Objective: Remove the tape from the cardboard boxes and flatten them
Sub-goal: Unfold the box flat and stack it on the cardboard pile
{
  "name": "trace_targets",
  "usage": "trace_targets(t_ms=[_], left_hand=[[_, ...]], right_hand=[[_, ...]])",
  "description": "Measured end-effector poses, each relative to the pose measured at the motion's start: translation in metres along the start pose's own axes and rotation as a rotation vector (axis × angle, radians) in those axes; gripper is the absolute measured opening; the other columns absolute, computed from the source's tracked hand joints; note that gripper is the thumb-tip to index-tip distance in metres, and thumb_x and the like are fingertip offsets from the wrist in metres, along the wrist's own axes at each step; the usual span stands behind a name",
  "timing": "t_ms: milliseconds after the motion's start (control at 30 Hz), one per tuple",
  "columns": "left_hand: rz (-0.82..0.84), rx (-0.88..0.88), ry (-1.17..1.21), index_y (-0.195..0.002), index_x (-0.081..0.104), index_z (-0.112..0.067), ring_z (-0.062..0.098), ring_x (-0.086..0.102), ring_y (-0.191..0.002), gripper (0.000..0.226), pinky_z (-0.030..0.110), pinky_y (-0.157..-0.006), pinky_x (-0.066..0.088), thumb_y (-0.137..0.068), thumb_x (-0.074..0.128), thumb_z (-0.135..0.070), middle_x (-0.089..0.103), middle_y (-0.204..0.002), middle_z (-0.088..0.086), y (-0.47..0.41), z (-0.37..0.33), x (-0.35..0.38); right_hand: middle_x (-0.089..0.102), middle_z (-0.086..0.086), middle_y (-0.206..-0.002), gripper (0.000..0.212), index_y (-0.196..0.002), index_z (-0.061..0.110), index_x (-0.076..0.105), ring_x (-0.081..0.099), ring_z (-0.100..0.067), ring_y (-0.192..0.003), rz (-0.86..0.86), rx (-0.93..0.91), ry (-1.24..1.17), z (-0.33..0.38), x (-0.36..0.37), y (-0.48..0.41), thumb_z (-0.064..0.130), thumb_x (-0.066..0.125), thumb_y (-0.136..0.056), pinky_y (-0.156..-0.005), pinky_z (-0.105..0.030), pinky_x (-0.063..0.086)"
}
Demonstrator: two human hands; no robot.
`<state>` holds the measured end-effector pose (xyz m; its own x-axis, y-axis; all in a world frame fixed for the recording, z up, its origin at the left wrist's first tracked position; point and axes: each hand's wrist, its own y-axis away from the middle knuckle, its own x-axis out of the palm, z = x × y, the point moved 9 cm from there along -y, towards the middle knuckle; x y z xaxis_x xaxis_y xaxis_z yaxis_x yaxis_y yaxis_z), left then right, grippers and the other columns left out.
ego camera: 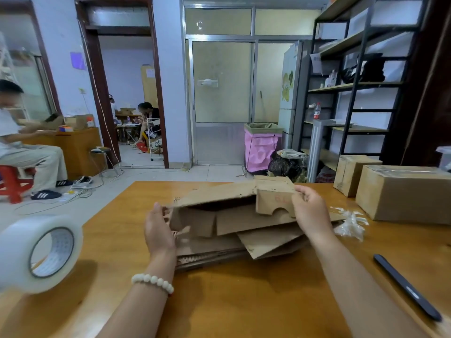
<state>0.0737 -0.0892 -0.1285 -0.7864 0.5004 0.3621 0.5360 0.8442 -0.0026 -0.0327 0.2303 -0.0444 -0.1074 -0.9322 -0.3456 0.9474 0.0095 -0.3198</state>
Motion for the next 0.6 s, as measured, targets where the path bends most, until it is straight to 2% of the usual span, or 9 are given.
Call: trace_targets(t_ms=[33, 100, 167, 233, 300, 367, 467, 533, 600], left_hand=[[-0.038, 0.003, -0.06, -0.125, 0.052, -0.013, 0.03, 0.051, -0.117, 0.056, 0.051, -0.1, 0.044, -0.093, 0.042, -0.058, 0.05, -0.128, 0.009, -0.003, -0.001, -0.006], [0.007, -0.009, -0.08, -0.134, 0.041, -0.016, 0.026, 0.048, -0.116, 0.058, 0.05, -0.102, 0.042, -0.095, 0.042, -0.059, 0.046, -0.124, 0.004, -0.005, 0.0, -0.004], [0.123, 0.02, -0.153, -0.144, 0.033, -0.016, 0.024, 0.051, -0.113, 0.06, 0.045, -0.099, 0.044, -0.098, 0.045, -0.052, 0.05, -0.12, 0.004, -0.003, -0.001, 0.007], [0.214, 0.069, -0.338, -0.148, 0.03, -0.019, 0.024, 0.053, -0.115, 0.063, 0.043, -0.094, 0.046, -0.096, 0.052, -0.046, 0.053, -0.13, 0.008, 0.003, -0.001, 0.015], [0.272, 0.118, -0.537, -0.15, 0.028, -0.021, 0.026, 0.052, -0.12, 0.064, 0.037, -0.085, 0.045, -0.095, 0.057, -0.039, 0.048, -0.141, 0.009, 0.006, 0.002, 0.021], [0.293, 0.139, -0.632, -0.151, 0.027, -0.02, 0.027, 0.052, -0.122, 0.065, 0.032, -0.079, 0.043, -0.096, 0.058, -0.035, 0.044, -0.146, 0.01, 0.007, 0.004, 0.026], [0.301, 0.17, -0.62, -0.149, 0.03, -0.02, 0.024, 0.052, -0.12, 0.062, 0.032, -0.081, 0.042, -0.095, 0.059, -0.034, 0.047, -0.143, 0.01, 0.01, 0.003, 0.03], [0.28, 0.167, -0.55, -0.147, 0.035, -0.019, 0.02, 0.052, -0.11, 0.058, 0.032, -0.079, 0.042, -0.096, 0.059, -0.032, 0.051, -0.138, 0.007, 0.006, 0.001, 0.027], [0.218, 0.171, -0.463, -0.142, 0.042, -0.018, 0.017, 0.051, -0.105, 0.05, 0.032, -0.079, 0.041, -0.096, 0.059, -0.027, 0.056, -0.133, 0.005, 0.002, -0.005, 0.019]], right_hand=[[0.06, 0.005, -0.098, 0.039, -0.136, 0.012, 0.048, 0.057, -0.036, -0.105, -0.01, 0.004, 0.035, 0.0, -0.006, -0.001, 0.017, 0.042, -0.098, -0.081, -0.045, 0.052], [0.06, -0.002, -0.118, 0.039, -0.136, 0.012, 0.049, 0.059, -0.026, -0.099, -0.001, -0.007, 0.128, -0.002, -0.013, -0.006, 0.019, 0.044, -0.098, -0.066, -0.025, 0.048], [0.058, 0.002, -0.107, 0.041, -0.137, 0.015, 0.046, 0.058, -0.019, -0.087, 0.032, -0.029, 0.27, -0.003, -0.014, -0.01, 0.026, 0.047, -0.097, -0.059, -0.02, 0.041], [0.058, 0.0, -0.108, 0.053, -0.142, 0.02, 0.036, 0.054, -0.022, -0.098, 0.019, 0.013, 0.454, -0.012, -0.021, -0.014, 0.038, 0.051, -0.095, -0.073, -0.035, 0.048], [0.041, -0.011, -0.141, 0.071, -0.147, 0.021, 0.027, 0.031, -0.033, -0.132, 0.017, 0.148, 0.686, -0.039, -0.034, -0.021, 0.057, 0.05, -0.089, -0.104, -0.055, 0.034], [0.028, -0.014, -0.152, 0.086, -0.147, 0.015, 0.029, 0.022, -0.036, -0.139, 0.069, 0.347, 0.674, -0.072, -0.044, -0.024, 0.071, 0.043, -0.084, -0.11, -0.057, 0.026], [0.056, -0.015, -0.123, 0.066, -0.134, 0.006, 0.049, 0.052, -0.032, -0.11, 0.033, 0.338, 0.529, -0.08, -0.045, -0.023, 0.057, 0.043, -0.092, -0.089, -0.041, 0.046], [0.058, -0.008, -0.098, 0.045, -0.121, 0.005, 0.057, 0.053, -0.024, -0.086, -0.053, 0.179, 0.549, -0.061, -0.042, -0.019, 0.04, 0.043, -0.098, -0.068, -0.032, 0.042], [0.061, -0.008, -0.102, 0.036, -0.121, 0.006, 0.058, 0.054, -0.02, -0.081, -0.051, 0.116, 0.435, -0.051, -0.032, -0.016, 0.03, 0.043, -0.099, -0.061, -0.028, 0.038]])
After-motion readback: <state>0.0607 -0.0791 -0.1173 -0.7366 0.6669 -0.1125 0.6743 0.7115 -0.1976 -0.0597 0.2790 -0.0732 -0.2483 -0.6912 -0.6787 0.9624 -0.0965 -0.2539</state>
